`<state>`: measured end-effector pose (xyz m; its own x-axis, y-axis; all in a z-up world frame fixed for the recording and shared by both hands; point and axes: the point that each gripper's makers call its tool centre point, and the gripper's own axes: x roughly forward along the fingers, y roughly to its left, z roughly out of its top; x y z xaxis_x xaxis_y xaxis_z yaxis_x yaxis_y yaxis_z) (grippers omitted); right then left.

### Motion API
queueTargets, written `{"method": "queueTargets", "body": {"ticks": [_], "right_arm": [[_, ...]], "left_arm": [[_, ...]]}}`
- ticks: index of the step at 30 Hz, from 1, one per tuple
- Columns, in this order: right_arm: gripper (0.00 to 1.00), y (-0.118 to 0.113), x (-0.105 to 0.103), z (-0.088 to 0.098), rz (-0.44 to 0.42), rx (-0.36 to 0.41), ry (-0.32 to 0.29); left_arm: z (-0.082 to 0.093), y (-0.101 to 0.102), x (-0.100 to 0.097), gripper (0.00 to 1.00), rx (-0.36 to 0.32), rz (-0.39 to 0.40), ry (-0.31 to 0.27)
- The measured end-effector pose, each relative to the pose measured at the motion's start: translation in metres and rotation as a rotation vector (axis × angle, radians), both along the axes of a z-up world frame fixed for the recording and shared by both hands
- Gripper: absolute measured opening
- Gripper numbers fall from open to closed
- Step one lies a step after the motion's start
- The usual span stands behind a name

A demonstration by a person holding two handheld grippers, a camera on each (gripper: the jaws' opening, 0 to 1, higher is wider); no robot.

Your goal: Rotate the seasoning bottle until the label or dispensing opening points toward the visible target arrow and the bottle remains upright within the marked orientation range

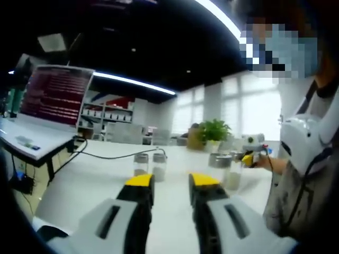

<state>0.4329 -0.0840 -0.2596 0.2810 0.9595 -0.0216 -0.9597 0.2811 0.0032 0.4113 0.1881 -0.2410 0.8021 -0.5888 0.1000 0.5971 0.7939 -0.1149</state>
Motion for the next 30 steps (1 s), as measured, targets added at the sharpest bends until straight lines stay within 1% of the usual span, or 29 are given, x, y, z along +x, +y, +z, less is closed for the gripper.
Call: {"method": "queueTargets", "body": {"ticks": [4, 7, 12, 17, 23, 27, 30], "right_arm": [[0.42, 0.008, -0.002, 0.001, -0.028, 0.002, -0.002], [0.42, 0.013, -0.003, 0.001, -0.072, 0.011, -0.008], [0.42, 0.017, -0.003, 0.001, -0.13, 0.004, -0.005], [0.43, 0.02, -0.003, 0.002, -0.2, 0.01, -0.003], [0.42, 0.021, -0.002, 0.002, -0.26, 0.016, -0.01], [0.42, 0.019, 0.0, 0.003, -0.312, 0.026, -0.012], [0.42, 0.017, 0.002, 0.003, -0.36, 0.027, -0.013]], "left_arm": [[0.0, -0.001, -0.001, 0.27, 0.009, -0.004, 0.002], [0.001, 0.0, -0.001, 0.27, 0.007, -0.004, 0.001], [-0.001, 0.004, 0.002, 0.27, 0.008, 0.002, 0.007], [0.001, 0.003, 0.002, 0.27, 0.006, -0.003, -0.002], [-0.003, 0.011, 0.005, 0.27, -0.018, 0.028, 0.009], [-0.002, 0.01, 0.003, 0.27, -0.025, 0.03, 0.001], [-0.004, 0.008, 0.003, 0.27, -0.023, 0.026, 0.006]]}}
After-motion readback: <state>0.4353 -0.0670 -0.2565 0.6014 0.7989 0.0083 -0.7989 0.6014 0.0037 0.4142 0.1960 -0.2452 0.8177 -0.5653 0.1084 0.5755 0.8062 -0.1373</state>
